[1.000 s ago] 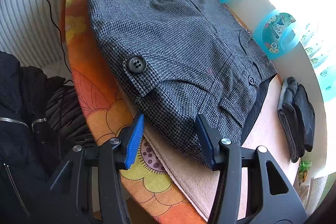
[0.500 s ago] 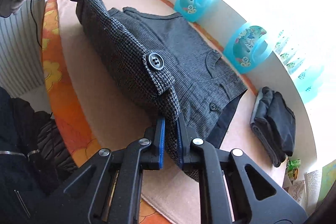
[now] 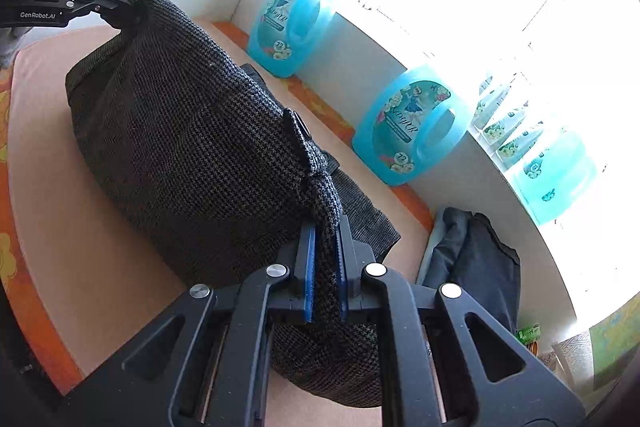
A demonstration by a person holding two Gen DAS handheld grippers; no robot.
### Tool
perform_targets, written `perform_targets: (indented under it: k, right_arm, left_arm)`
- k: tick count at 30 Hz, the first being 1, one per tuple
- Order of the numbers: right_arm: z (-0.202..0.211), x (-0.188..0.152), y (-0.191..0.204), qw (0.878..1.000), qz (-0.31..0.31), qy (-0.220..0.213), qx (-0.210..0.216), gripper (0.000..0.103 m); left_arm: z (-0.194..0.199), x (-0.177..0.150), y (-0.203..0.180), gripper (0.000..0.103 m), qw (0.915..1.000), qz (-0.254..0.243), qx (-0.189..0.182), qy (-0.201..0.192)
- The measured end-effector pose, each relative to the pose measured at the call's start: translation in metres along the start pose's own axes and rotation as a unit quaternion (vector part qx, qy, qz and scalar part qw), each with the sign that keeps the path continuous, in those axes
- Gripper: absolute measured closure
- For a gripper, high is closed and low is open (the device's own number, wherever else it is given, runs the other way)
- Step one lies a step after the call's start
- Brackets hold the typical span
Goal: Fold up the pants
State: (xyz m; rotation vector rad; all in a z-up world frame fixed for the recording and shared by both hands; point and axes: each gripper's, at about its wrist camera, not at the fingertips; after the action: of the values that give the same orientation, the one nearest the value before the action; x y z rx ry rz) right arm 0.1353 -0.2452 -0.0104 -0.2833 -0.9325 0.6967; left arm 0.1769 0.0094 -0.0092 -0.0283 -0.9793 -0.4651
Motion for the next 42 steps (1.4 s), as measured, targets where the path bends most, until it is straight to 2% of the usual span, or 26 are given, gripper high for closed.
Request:
perform_targets:
  k: [6,10,14,20,25,29,31,32,33,34,38,42]
  right_arm:
    - [-0.056,0.023,-0.021,1.0,-0.019,0.015,0.0,0.094]
    - [-0.091,0.03,-0.037,0.999,-0.027,0.03,0.003,0.094]
    - [-0.125,0.032,-0.047,0.998,-0.027,0.051,0.005,0.094]
    - [-0.178,0.032,-0.055,0.996,-0.032,0.079,0.006,0.094]
    - [-0.219,0.027,-0.055,0.994,-0.04,0.103,0.022,0.094]
    - [-0.236,0.021,-0.053,0.993,-0.039,0.11,0.032,0.094]
    - [-0.237,0.021,-0.064,0.992,-0.061,0.101,0.037,0.088]
    - [-0.231,0.018,-0.074,0.991,-0.088,0.095,0.04,0.072]
    - [-0.225,0.014,-0.087,0.988,-0.121,0.088,0.041,0.056]
    - [-0.216,0.008,-0.101,0.984,-0.155,0.079,0.043,0.051]
    - [-0.197,-0.037,-0.152,0.95,-0.293,0.084,0.067,0.049]
    - [-0.214,-0.068,-0.169,0.927,-0.344,0.123,0.079,0.047]
  left_arm:
    - [-0.056,0.018,0.026,0.09,0.9973,0.073,0.001,0.001]
    - [-0.092,0.027,0.036,0.09,0.9954,0.095,-0.006,0.011]
    - [-0.126,0.037,0.043,0.09,0.9949,0.094,-0.014,0.032]
    - [-0.163,0.051,0.045,0.09,0.9964,0.065,-0.003,0.055]
    - [-0.202,0.049,0.049,0.09,0.9939,0.06,-0.006,0.092]
    - [-0.222,0.041,0.05,0.09,0.992,0.062,-0.006,0.11]
    - [-0.225,0.039,0.049,0.09,0.9916,0.061,-0.006,0.114]
    - [-0.226,0.039,0.048,0.09,0.9917,0.058,-0.005,0.115]
    - [-0.226,0.039,0.048,0.09,0.9917,0.056,-0.004,0.115]
    - [-0.226,0.039,0.047,0.09,0.9918,0.055,-0.004,0.116]
    - [-0.228,0.041,0.048,0.09,0.9917,0.051,-0.003,0.118]
    - [-0.233,0.042,0.047,0.09,0.9916,0.051,0.0,0.119]
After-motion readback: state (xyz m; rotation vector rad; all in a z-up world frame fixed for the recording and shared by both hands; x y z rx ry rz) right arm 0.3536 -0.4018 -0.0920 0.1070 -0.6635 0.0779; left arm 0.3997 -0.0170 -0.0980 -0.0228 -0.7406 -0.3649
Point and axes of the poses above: each gripper's, at about its wrist camera, not at the fingertips, and z roughly against the way its jaws point, y to its left, x to its top, and after that the axes turned 3 degrees about -z, right-handed
